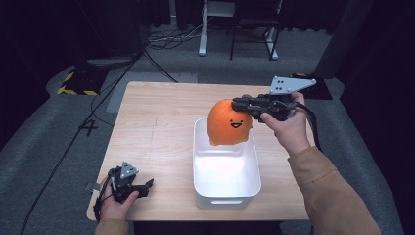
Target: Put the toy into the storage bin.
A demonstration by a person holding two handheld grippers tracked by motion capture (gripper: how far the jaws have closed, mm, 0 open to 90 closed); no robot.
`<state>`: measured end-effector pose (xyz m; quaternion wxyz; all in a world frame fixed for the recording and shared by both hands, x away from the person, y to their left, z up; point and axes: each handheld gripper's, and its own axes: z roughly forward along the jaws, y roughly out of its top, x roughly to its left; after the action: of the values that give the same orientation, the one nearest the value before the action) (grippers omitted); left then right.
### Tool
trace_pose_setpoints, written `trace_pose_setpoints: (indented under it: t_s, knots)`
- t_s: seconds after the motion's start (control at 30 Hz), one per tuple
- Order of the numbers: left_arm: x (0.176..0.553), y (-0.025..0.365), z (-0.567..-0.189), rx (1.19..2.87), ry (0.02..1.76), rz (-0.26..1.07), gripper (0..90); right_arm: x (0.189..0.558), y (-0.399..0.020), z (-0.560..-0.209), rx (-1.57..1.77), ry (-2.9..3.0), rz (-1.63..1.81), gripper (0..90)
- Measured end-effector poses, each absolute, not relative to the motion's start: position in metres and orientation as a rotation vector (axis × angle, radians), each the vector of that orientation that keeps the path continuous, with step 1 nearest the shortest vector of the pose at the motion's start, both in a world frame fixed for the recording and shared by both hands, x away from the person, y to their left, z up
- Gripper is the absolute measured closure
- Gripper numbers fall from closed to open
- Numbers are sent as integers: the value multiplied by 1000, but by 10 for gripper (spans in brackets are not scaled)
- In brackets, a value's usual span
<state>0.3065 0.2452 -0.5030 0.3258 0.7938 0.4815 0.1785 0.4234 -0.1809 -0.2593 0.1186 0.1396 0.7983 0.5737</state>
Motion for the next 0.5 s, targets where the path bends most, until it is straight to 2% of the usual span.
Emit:
trace_pose_setpoints:
  t_s: [0.5]
  knots:
    - [307,245,-503,2082,1262,466,183,427,-151,-294,431,2386,1676,813]
